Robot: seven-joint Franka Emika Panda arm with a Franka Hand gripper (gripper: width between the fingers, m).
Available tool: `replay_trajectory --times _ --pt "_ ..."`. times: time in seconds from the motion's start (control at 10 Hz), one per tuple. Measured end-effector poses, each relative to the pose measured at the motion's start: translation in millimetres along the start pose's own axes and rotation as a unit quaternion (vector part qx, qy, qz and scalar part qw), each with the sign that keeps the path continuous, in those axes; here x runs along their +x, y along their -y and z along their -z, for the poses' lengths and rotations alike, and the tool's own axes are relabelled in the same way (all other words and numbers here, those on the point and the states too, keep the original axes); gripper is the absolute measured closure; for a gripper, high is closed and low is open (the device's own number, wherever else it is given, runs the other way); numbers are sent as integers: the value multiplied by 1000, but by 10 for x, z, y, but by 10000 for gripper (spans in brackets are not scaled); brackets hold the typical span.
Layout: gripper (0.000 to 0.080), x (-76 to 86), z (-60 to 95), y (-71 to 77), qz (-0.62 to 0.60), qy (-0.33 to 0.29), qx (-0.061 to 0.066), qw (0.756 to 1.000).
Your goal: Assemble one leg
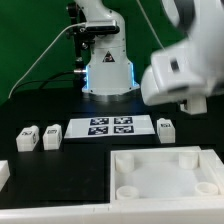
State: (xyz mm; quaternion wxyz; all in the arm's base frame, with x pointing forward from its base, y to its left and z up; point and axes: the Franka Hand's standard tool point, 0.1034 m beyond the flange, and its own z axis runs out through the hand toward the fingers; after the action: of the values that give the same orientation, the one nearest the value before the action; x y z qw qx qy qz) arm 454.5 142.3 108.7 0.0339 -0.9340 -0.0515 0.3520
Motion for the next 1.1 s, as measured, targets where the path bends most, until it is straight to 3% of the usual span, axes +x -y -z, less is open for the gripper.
replay_trajectory --times 0.1,0.3,0.4,0.5,0.7,1.1 --pt "509 -138 211 -116 -4 -70 -2 998" --pt "509 -24 655 -282 -8 -196 1 981" --pt "509 -17 789 -318 -9 -254 -2 967" --pt "509 -18 738 -308 -9 -303 -4 953" --pt "509 28 785 -316 -5 -418 -7 908" --pt "509 29 786 -316 -5 -419 -7 908"
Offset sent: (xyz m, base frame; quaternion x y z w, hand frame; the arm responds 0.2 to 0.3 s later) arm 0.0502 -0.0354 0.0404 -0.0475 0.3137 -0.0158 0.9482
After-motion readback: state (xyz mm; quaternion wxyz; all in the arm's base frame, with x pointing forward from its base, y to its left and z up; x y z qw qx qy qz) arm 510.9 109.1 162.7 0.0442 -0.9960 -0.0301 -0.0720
